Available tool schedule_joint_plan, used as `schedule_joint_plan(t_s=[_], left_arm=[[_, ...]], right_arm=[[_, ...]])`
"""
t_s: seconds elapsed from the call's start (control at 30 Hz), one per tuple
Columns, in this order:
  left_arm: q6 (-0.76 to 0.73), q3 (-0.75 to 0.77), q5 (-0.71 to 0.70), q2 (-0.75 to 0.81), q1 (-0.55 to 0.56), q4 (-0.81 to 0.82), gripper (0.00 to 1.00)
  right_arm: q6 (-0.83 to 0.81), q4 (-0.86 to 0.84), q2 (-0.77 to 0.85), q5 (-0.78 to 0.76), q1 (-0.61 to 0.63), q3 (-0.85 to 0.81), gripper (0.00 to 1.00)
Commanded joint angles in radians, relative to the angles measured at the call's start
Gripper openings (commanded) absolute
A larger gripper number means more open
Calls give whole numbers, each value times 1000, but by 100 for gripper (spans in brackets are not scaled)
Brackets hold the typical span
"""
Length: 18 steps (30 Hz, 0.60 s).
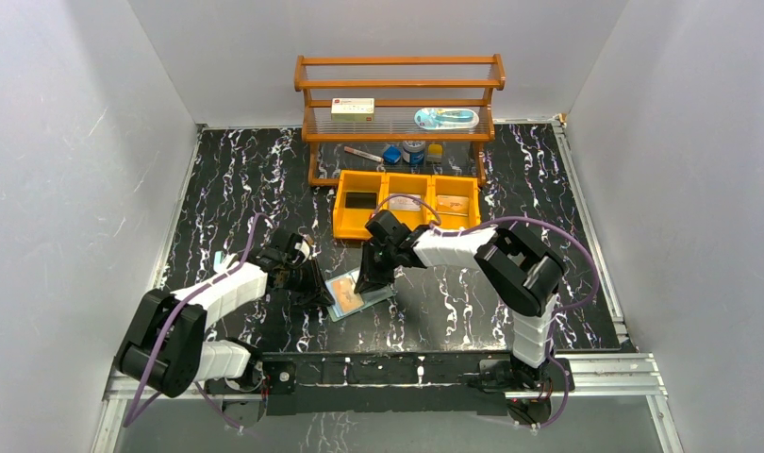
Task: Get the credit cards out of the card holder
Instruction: Remove the credit card from the card holder.
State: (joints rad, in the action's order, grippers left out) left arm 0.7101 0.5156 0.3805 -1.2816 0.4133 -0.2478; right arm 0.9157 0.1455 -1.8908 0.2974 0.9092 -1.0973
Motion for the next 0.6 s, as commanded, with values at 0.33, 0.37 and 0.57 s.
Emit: schedule_joint_plan(t_s=[0.33, 0.37, 0.57], left_arm=[[-16, 4, -28, -7, 2, -31, 14], [-16, 6, -28, -8, 3, -31, 14], [-18, 19, -16, -4, 2, -31, 14]], right_arm=[[84, -207, 143, 85, -80, 189, 0], [79, -207, 174, 83, -83, 200, 0], [65, -207, 216, 69, -96, 246, 0]])
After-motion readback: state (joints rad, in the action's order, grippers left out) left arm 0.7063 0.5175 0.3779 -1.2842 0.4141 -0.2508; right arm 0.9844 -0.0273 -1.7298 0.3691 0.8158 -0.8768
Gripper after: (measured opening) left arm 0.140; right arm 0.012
